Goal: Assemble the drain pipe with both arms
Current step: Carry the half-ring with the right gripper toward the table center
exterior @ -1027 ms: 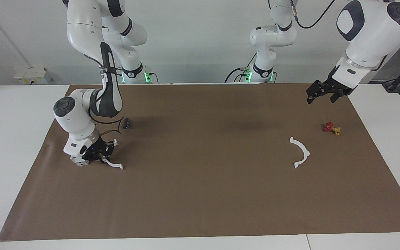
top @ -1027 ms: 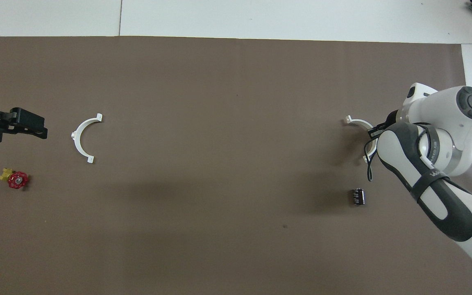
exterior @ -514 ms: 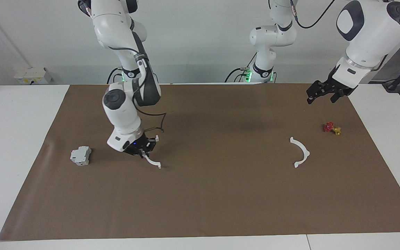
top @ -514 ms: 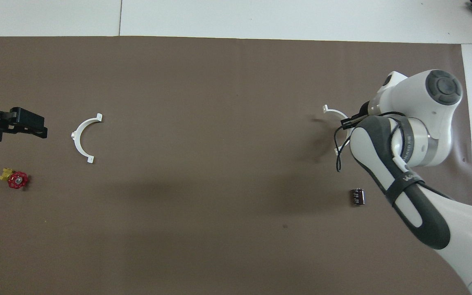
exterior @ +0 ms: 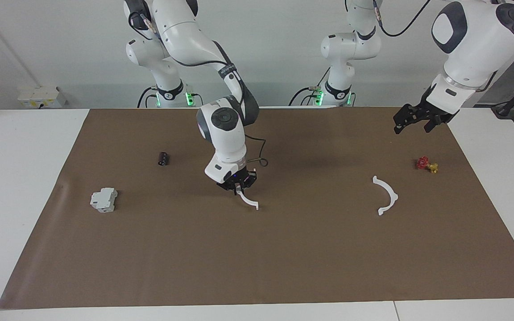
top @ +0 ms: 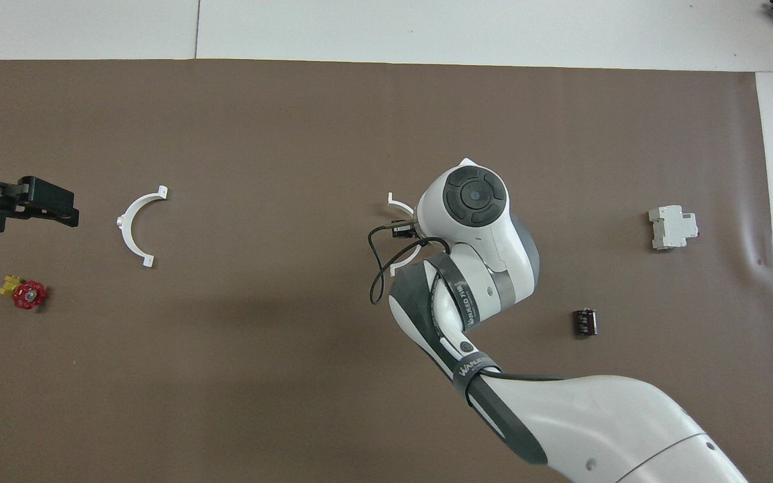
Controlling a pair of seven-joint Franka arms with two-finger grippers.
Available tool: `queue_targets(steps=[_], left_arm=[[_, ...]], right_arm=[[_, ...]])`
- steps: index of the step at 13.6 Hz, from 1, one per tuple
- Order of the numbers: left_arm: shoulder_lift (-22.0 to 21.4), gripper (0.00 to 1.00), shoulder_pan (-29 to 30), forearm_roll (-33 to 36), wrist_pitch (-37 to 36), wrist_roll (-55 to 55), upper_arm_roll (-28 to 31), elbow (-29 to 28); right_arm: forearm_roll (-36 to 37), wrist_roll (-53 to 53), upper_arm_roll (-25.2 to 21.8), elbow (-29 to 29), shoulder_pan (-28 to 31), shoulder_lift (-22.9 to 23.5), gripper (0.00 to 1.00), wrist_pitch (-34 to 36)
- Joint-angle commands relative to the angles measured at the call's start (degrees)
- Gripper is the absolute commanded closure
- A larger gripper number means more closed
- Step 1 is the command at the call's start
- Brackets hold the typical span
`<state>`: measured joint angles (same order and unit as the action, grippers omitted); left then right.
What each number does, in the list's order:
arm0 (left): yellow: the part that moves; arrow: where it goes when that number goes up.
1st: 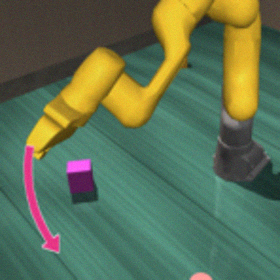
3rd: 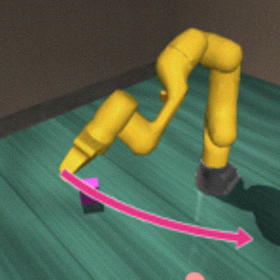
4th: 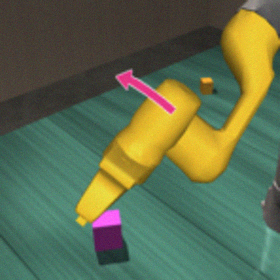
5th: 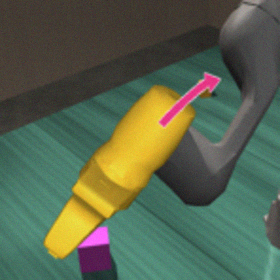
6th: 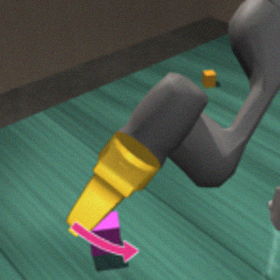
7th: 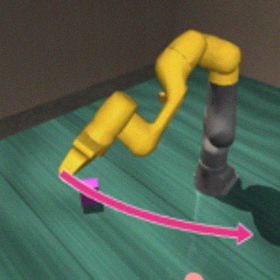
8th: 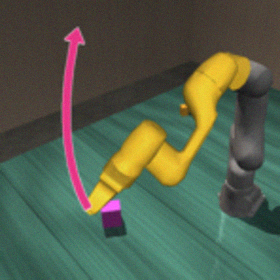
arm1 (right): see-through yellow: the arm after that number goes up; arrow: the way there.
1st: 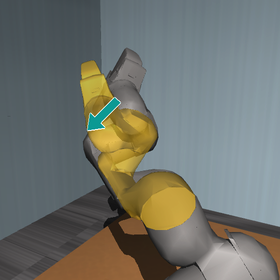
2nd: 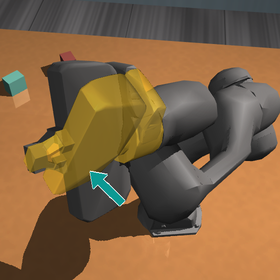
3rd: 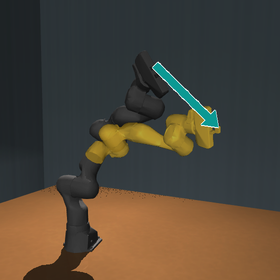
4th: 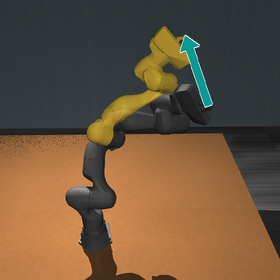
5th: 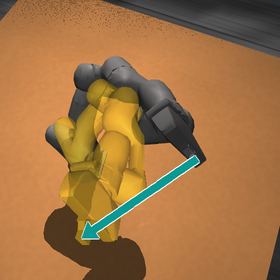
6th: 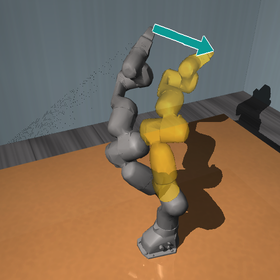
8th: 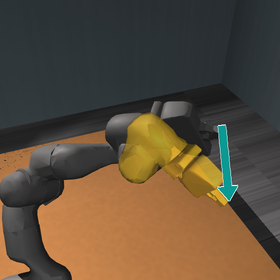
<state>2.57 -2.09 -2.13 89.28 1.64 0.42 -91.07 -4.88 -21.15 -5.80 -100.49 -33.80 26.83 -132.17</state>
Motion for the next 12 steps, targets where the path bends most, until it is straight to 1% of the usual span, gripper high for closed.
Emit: queue_targets(steps=[1, 3, 7, 12], left_arm=[[-2.30, 0.00, -0.81, -0.59, 1.86, -0.06, 0.64, -3.15], [-2.48, 0.00, -0.81, -0.59, 2.56, -0.06, 0.64, -3.59], [-3.09, 0.00, -0.81, -0.59, 3.97, -0.06, 0.64, -5.00], [-4.68, 0.00, -0.72, -0.59, 8.09, -0.06, 0.72, -9.21]], right_arm=[[1.46, -4.68, -0.09, 0.74, -2.50, 1.73, 1.00, -2.12], [3.56, -4.43, -0.09, -0.31, -2.42, 1.73, 1.00, -2.56], [3.92, -2.07, 0.00, -1.46, -2.59, 1.73, 1.00, -4.31], [3.92, 3.13, 0.00, -2.34, -2.59, 1.64, 1.00, -5.29]])
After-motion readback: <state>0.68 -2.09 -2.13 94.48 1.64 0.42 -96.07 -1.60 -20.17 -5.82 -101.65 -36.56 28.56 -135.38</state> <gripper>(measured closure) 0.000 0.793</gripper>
